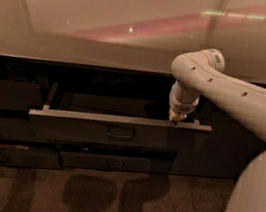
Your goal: Open top drawer
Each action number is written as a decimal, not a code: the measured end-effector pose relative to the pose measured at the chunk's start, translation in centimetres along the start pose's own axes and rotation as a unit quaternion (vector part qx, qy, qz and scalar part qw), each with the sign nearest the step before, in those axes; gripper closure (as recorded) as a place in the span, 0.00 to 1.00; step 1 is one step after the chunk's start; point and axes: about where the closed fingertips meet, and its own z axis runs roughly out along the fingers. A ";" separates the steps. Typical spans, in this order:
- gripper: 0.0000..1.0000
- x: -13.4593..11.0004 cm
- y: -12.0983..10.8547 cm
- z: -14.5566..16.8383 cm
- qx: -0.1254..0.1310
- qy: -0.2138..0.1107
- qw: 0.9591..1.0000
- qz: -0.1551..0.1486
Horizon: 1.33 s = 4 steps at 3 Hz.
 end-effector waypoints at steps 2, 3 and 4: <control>1.00 0.2 0.3 2.2 -0.023 0.004 1.000 0.002; 0.81 0.3 3.1 2.8 -0.030 0.007 1.000 0.004; 0.58 0.3 3.0 2.8 -0.030 0.007 1.000 0.004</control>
Offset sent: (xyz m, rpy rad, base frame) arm 0.0021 -0.0028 -0.0179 -0.0104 0.0370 -0.0067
